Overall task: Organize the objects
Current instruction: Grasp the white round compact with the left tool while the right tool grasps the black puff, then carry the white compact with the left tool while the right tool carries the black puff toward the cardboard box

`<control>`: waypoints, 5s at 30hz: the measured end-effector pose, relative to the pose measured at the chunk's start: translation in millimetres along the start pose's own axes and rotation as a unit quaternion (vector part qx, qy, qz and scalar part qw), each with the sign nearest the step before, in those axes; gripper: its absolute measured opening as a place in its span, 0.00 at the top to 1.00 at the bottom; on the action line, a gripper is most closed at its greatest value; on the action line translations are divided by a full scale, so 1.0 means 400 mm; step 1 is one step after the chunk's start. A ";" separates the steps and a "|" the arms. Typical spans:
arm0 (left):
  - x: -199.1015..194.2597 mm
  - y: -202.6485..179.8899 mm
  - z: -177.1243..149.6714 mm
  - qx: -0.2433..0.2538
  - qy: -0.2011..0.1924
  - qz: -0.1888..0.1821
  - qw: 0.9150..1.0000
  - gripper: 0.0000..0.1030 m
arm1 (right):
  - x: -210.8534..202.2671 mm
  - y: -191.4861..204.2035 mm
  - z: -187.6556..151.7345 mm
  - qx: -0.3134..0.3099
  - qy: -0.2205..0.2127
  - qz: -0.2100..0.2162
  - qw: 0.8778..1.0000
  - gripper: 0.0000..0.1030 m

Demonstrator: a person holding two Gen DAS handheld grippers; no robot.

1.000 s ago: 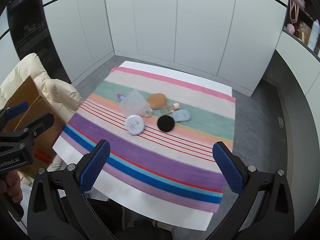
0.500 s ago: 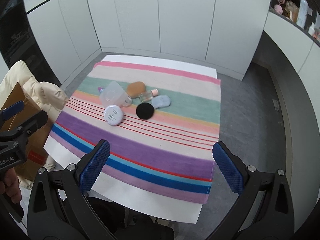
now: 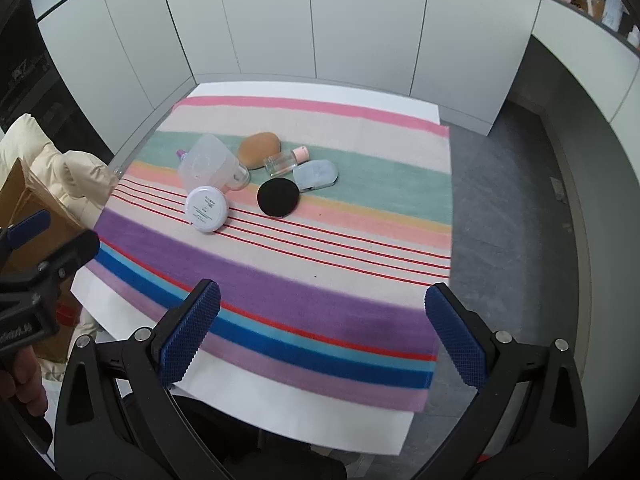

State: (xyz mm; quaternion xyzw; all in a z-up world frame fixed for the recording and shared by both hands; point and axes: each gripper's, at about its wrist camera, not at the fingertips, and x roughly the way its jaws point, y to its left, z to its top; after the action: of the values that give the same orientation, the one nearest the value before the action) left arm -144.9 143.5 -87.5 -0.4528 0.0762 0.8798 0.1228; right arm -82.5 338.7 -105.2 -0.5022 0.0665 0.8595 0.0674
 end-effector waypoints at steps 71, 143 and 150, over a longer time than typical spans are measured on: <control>0.171 0.016 0.018 -0.013 0.056 -0.010 0.998 0.47 | 0.205 0.096 0.100 -0.059 0.013 0.026 0.998 0.51; -0.221 0.274 -0.037 -0.091 -0.064 -0.018 0.994 0.47 | -0.174 0.331 0.081 -0.119 -0.063 0.091 0.987 0.51; -0.242 0.340 -0.057 -0.105 -0.073 0.003 0.992 0.47 | -0.173 0.409 0.082 -0.141 -0.065 0.105 0.982 0.51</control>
State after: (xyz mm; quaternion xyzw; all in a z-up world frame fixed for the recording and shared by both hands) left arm -111.6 -6.5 -18.5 -0.3976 -0.0246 0.9140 0.0773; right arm -106.7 180.4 -21.4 -0.4404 -0.0079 0.8932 -0.0904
